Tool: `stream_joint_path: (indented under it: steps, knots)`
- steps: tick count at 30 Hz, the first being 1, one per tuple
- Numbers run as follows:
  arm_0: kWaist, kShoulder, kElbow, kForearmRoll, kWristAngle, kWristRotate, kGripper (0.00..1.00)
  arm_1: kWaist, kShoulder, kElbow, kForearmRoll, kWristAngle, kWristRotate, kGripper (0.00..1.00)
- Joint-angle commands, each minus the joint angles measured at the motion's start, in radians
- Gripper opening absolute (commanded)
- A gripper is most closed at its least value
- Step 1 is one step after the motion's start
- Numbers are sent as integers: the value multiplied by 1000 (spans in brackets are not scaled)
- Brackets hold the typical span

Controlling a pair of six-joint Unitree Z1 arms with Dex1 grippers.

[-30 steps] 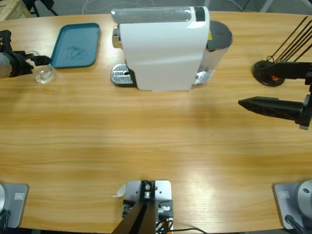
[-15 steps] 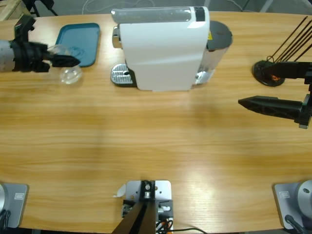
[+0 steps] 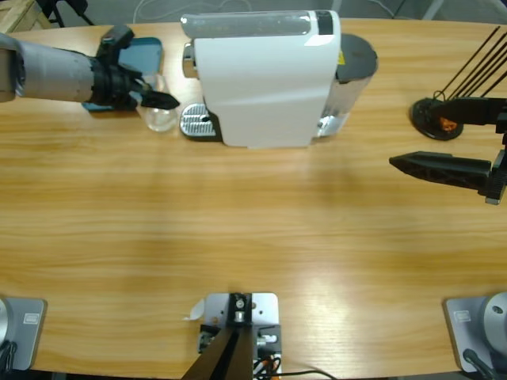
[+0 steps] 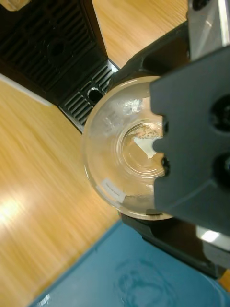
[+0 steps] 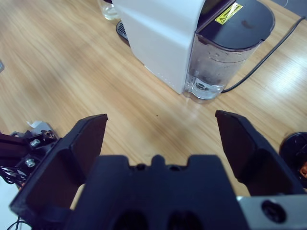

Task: Pour coffee

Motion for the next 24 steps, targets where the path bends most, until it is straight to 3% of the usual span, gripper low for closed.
stream_joint_path:
  steps: [1,24]
  knots:
    - [-33,50,-37,-41,-48,6,526,-2,13,37,2,-15,8,999]
    - [-79,138,-82,-40,-78,4,533,-7,-13,37,18,-24,8,996]
